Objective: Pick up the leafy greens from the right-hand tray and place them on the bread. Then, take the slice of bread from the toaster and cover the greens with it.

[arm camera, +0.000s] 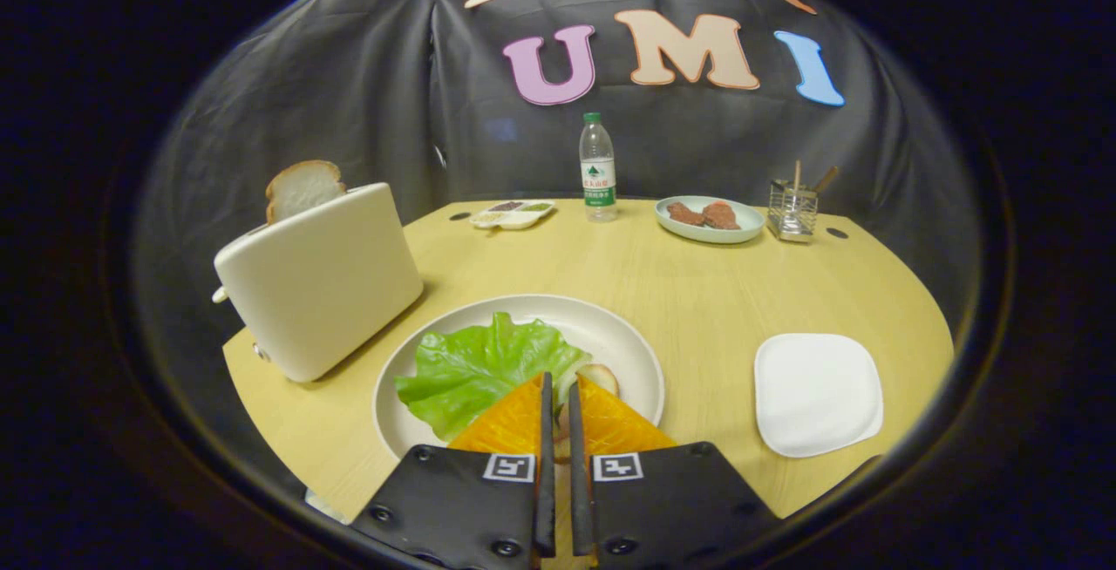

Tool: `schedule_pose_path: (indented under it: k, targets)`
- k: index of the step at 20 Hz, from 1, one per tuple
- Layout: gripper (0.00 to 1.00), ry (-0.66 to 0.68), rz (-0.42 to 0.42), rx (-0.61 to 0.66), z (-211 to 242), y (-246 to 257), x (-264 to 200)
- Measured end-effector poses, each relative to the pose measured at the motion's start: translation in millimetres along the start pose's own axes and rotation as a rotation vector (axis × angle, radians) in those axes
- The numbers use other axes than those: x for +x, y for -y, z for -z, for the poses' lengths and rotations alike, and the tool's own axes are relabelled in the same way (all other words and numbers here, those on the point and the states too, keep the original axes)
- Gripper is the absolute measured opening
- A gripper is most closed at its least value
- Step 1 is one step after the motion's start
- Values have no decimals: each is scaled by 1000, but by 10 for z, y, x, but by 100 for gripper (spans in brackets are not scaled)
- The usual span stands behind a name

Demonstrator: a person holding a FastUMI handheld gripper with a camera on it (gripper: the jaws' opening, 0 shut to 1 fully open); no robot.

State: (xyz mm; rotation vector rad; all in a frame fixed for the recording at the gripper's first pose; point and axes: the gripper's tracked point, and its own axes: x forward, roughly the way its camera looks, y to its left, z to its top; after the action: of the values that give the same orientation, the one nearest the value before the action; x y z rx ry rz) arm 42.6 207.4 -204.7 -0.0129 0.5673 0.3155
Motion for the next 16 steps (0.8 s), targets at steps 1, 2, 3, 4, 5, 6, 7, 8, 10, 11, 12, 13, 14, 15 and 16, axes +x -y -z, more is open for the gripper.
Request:
schedule_pose_path:
  k: [1, 2, 3, 4, 5, 6, 7, 8, 10, 11, 12, 13, 14, 15, 16]
  targets:
    - [11, -4, -2, -12, 18, 2, -15]
    - [20, -4, -6, -32, 9, 15, -32]
    - [30, 0, 1, -53, -2, 45, -61]
    - [39, 3, 15, -72, -8, 113, -88]
    - [49, 9, 24, -89, -27, 148, -120]
    - [58, 17, 35, -98, -42, 180, -148]
    - [67, 28, 40, -97, -74, 199, -177]
    - [77, 40, 37, -88, -110, 188, -199]
    - [96, 68, 21, -59, -187, 138, -237]
    - [97, 77, 13, -46, -225, 96, -246]
    - [99, 82, 0, -35, -243, 31, -246]
    - [99, 79, -17, -28, -263, -54, -250]
    - [98, 81, -35, -27, -288, -147, -264]
    - [98, 87, -50, -29, -342, -246, -287]
    - [98, 95, -68, -30, -390, -350, -316]
